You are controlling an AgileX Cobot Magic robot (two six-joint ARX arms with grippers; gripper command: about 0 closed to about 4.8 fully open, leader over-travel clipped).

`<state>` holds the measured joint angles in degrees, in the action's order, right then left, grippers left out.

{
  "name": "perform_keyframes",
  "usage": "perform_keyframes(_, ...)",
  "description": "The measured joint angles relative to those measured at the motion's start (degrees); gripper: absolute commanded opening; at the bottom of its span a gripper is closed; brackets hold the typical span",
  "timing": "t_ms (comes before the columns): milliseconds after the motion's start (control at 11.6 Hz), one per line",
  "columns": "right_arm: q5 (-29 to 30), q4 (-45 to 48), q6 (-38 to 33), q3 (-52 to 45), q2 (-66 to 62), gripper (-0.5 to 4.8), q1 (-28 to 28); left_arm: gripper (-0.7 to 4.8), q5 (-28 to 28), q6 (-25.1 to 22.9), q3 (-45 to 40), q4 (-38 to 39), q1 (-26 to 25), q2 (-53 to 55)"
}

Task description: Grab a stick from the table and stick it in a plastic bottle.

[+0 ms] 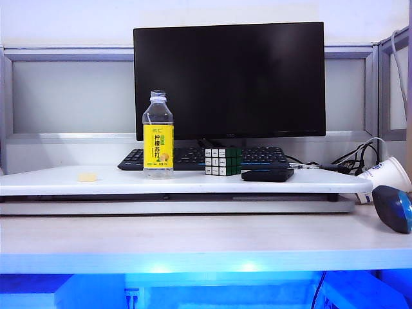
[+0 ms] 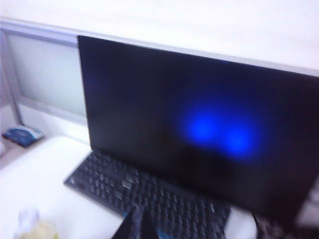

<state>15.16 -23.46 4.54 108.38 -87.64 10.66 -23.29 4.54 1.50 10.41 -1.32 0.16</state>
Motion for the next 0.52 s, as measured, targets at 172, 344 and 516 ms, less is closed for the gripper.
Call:
perform_keyframes(172, 0.0, 1.7, 0.0, -12.4, 8.7, -0.04, -2.1, -0.05, 3.9, -1.1, 0.0, 0.1, 0.0, 0.0)
perform_keyframes(344, 0.0, 3.1, -0.2, -21.7, 15.2, -0.05, -3.5, -0.05, 7.2, -1.3, 0.0, 0.3, 0.0, 0.0)
perform_keyframes(516, -1.2, 8.1, -2.0, -37.9, 26.2, -0.05, -3.7, -0.05, 12.2, -2.1, 0.0, 0.9, 0.0, 0.0)
